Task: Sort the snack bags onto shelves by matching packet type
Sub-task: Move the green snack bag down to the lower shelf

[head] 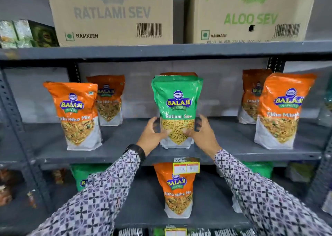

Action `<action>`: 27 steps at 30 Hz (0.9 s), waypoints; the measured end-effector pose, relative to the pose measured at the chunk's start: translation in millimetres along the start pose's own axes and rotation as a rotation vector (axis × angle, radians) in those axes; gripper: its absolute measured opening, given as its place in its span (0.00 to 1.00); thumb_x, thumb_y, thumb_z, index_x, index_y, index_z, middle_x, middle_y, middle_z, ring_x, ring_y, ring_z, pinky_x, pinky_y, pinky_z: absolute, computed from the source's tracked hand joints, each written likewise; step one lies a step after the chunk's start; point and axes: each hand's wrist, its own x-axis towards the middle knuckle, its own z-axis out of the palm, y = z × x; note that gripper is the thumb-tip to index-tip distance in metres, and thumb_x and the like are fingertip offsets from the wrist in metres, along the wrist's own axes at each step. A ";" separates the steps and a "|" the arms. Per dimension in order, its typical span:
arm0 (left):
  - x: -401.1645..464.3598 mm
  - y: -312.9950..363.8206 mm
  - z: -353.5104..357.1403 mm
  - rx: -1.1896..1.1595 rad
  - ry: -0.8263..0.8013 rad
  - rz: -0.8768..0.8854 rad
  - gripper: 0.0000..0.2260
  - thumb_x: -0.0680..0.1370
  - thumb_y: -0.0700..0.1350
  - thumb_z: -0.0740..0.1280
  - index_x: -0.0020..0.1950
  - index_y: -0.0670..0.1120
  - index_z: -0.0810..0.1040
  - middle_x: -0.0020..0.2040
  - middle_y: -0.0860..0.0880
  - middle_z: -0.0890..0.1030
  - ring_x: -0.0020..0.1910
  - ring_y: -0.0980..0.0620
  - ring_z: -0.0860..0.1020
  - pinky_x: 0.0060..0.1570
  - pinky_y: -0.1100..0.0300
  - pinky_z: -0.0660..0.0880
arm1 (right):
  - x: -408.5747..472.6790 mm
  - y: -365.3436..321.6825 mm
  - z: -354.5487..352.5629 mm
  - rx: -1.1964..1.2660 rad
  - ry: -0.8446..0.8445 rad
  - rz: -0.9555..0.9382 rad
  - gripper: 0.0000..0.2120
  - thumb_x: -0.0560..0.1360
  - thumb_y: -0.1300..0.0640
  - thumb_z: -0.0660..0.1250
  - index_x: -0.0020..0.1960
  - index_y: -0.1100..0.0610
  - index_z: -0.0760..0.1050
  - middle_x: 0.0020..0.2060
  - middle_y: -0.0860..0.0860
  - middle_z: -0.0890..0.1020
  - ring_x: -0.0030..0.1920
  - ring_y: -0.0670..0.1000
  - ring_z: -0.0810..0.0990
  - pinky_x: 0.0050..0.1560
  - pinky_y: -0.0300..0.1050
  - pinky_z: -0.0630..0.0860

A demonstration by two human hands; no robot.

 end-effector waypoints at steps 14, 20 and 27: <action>-33.1 2.3 -26.2 -0.042 0.031 0.174 0.26 0.74 0.40 0.78 0.66 0.54 0.72 0.59 0.58 0.81 0.57 0.61 0.81 0.53 0.67 0.79 | -37.4 -34.2 18.0 0.013 -0.052 -0.098 0.25 0.71 0.60 0.81 0.63 0.53 0.74 0.54 0.45 0.86 0.52 0.39 0.86 0.52 0.40 0.85; -103.9 -14.7 -81.1 -0.039 0.134 0.156 0.29 0.71 0.37 0.80 0.68 0.49 0.74 0.58 0.55 0.85 0.55 0.62 0.84 0.52 0.66 0.81 | -99.6 -50.5 53.9 0.007 -0.155 -0.129 0.27 0.67 0.52 0.84 0.61 0.47 0.76 0.53 0.42 0.87 0.53 0.41 0.86 0.53 0.44 0.84; -186.3 -99.3 -126.7 0.037 0.171 -0.082 0.34 0.64 0.51 0.85 0.66 0.58 0.76 0.60 0.54 0.86 0.60 0.52 0.84 0.60 0.53 0.82 | -175.1 -3.6 112.8 -0.102 -0.331 -0.019 0.27 0.64 0.44 0.83 0.56 0.33 0.72 0.55 0.41 0.85 0.55 0.45 0.85 0.55 0.52 0.84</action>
